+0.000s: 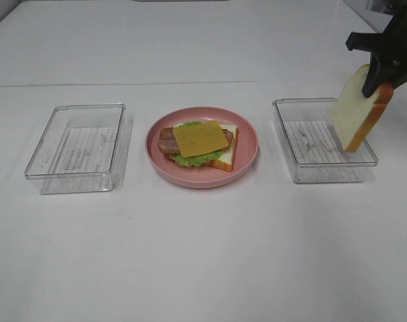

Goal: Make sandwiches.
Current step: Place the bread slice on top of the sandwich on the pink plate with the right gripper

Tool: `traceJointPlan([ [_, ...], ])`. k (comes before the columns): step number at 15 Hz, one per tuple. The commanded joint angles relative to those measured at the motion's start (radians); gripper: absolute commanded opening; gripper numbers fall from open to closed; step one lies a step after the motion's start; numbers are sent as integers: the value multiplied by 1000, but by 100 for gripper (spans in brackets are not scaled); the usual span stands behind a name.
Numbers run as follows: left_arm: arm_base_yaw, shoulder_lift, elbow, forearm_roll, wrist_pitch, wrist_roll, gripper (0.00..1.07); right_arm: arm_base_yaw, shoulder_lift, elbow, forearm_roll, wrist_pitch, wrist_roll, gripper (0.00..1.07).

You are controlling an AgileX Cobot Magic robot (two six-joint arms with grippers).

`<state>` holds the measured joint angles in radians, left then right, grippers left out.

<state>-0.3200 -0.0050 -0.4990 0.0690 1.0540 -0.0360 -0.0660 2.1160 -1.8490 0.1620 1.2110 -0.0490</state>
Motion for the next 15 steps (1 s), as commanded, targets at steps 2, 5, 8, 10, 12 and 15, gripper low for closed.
traceJointPlan([
  [2, -4, -20, 2, -3, -10, 1, 83, -3, -85, 5, 199, -3, -99, 0],
  [5, -4, -20, 2, -3, -10, 1, 83, 0, -92, 9, 392, 12, -172, 0],
  [8, -4, -20, 2, -3, -10, 1, 83, 63, -92, 103, 585, -22, -258, 0],
  [10, -4, -20, 2, -3, -10, 1, 83, 110, -92, 154, 641, -77, -278, 0],
  [12, -4, -20, 2, -3, -10, 1, 83, 177, -92, 214, 701, -174, -288, 0],
  [15, -4, -20, 2, -3, -10, 1, 83, 271, -92, 308, 779, -362, -288, 0],
])
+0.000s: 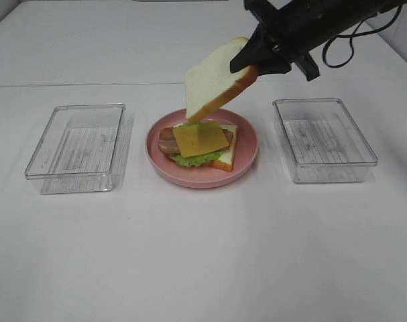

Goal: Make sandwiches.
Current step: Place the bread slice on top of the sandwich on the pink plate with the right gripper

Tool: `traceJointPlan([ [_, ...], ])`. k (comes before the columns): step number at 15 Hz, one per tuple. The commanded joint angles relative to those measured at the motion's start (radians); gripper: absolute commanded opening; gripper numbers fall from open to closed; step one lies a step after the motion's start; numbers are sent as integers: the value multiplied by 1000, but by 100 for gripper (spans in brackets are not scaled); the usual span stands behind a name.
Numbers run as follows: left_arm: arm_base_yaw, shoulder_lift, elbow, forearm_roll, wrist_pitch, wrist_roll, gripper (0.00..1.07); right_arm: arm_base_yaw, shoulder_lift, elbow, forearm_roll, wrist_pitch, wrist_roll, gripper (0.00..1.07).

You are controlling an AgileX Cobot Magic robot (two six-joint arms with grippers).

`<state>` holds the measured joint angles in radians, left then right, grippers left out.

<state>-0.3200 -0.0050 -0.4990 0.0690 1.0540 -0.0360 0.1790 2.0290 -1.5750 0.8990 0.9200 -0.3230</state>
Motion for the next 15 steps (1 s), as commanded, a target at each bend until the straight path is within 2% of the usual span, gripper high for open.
traceJointPlan([
  [1, -4, -20, 2, -3, -10, 1, 83, 36, -5, 65, 60, -106, -15, 0],
  [6, -4, -20, 2, -3, -10, 1, 83, 43, -5, 194, 221, -192, -118, 0],
  [7, -4, -20, 2, -3, -10, 1, 83, 43, -3, 229, 314, -217, -183, 0],
  [8, -4, -20, 2, -3, -10, 1, 83, 43, 1, 235, 346, -217, -208, 0],
  [9, -4, -20, 2, -3, -10, 1, 83, 43, 30, 234, 430, -202, -244, 0],
  [11, -4, -20, 2, -3, -10, 1, 83, 43, 70, 234, 492, -200, -263, 0],
  [15, -4, -20, 2, -2, -10, 1, 83, 43, 138, 234, 559, -200, -294, 0],
])
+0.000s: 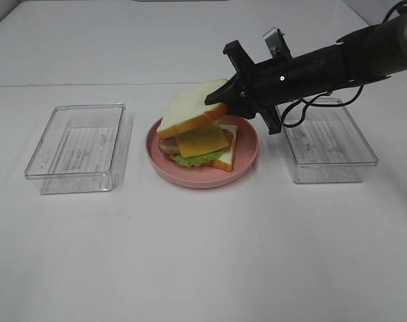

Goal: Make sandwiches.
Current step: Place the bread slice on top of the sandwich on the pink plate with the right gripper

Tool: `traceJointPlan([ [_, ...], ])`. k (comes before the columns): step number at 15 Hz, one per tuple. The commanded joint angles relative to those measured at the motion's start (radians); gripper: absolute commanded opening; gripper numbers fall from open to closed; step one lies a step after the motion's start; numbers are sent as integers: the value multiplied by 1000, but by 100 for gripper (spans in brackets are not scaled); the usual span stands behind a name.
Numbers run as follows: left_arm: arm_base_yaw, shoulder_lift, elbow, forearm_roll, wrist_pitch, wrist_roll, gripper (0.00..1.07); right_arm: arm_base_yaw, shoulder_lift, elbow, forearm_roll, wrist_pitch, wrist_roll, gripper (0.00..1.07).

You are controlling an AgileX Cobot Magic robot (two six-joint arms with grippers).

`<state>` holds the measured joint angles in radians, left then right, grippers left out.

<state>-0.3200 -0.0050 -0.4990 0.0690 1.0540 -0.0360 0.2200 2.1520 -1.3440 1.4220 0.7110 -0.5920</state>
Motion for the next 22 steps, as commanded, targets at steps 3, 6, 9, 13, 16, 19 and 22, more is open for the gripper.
traceJointPlan([
  [3, -4, -20, 2, -2, -10, 1, 83, 2, 59, 3, 41, 32, -27, 0],
  [6, -4, -20, 2, -2, -10, 1, 83, 2, 62, 3, 37, 11, -27, 0],
  [9, -4, -20, 2, -2, -10, 1, 83, 2, 58, 3, 9, 2, -27, 10],
  [13, -4, -20, 2, -2, -10, 1, 83, 2, 33, 2, -54, -4, -27, 65],
  [16, -4, -20, 2, -2, -10, 1, 83, 2, -6, 2, -152, -5, 37, 79],
  [19, -4, -20, 2, -2, -10, 1, 83, 2, -37, 2, -324, -6, 168, 79],
  [22, -4, -20, 2, -2, -10, 1, 83, 2, -81, 2, -479, -2, 247, 79],
])
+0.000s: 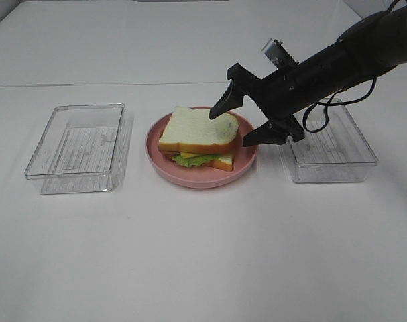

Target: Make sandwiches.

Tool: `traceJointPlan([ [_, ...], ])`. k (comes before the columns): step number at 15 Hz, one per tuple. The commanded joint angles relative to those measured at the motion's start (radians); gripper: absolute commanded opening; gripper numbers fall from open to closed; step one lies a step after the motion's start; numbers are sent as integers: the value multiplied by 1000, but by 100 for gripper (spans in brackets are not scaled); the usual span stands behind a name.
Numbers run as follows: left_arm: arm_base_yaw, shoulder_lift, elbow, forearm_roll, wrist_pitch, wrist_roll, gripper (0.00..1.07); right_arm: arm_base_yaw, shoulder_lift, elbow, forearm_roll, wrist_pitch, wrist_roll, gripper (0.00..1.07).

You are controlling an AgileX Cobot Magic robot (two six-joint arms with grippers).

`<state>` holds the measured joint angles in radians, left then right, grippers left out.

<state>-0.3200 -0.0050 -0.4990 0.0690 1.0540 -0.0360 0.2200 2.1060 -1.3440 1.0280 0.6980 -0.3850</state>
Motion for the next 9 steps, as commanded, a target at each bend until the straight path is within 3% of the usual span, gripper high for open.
traceJointPlan([
  [1, -4, -20, 2, -2, -10, 1, 83, 2, -66, 2, -156, 11, 68, 79],
  [5, -4, -20, 2, -2, -10, 1, 83, 2, -235, 2, -474, 115, 163, 79],
  [9, -4, -20, 2, -2, -10, 1, 83, 2, -436, 21, -832, 409, 302, 79],
])
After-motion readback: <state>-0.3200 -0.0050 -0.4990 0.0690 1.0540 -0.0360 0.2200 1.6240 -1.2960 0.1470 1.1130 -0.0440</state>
